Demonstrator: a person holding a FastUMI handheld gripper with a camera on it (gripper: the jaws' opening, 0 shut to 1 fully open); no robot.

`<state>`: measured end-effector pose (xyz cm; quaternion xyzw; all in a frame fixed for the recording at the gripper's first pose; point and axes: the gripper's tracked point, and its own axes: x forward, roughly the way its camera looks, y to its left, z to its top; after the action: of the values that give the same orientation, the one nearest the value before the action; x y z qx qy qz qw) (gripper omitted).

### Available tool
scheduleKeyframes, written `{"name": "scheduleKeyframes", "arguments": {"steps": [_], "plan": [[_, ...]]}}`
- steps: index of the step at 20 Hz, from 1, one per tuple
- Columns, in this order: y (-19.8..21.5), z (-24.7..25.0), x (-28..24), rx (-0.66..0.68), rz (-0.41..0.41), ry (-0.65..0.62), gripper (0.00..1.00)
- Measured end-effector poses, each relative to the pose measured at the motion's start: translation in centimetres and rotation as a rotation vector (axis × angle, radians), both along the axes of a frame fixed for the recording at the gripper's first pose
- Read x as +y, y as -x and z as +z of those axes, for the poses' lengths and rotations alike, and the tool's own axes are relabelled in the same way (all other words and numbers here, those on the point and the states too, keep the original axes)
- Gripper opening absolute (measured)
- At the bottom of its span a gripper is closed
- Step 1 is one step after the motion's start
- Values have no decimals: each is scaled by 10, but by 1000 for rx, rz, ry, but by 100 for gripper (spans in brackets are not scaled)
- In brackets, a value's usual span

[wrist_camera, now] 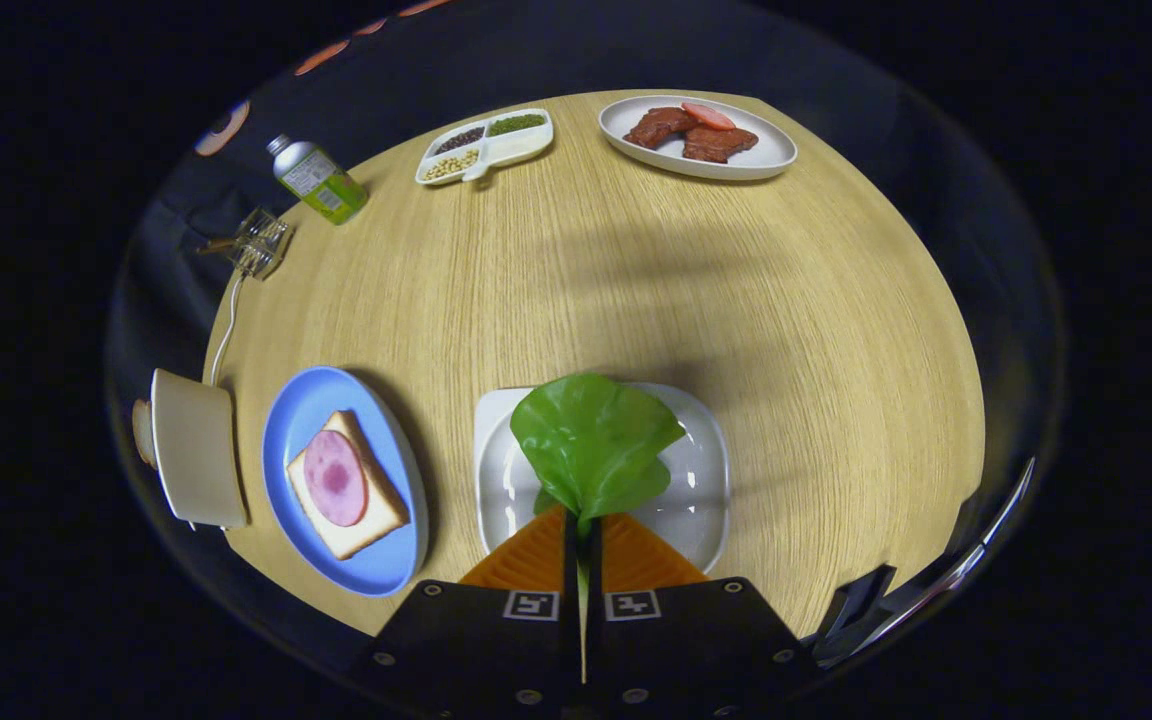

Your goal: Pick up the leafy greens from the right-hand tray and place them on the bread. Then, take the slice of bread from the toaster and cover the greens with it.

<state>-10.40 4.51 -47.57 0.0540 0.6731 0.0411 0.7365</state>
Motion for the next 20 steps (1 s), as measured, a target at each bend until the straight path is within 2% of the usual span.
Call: {"name": "scheduleKeyframes", "arguments": {"steps": [3, 9, 20], "plan": [[-3, 21, 20, -28, 11, -40, 2], [-9, 61, 64, -69, 89, -119, 3], [1, 55, 139, -31, 212, -179, 4]]}}
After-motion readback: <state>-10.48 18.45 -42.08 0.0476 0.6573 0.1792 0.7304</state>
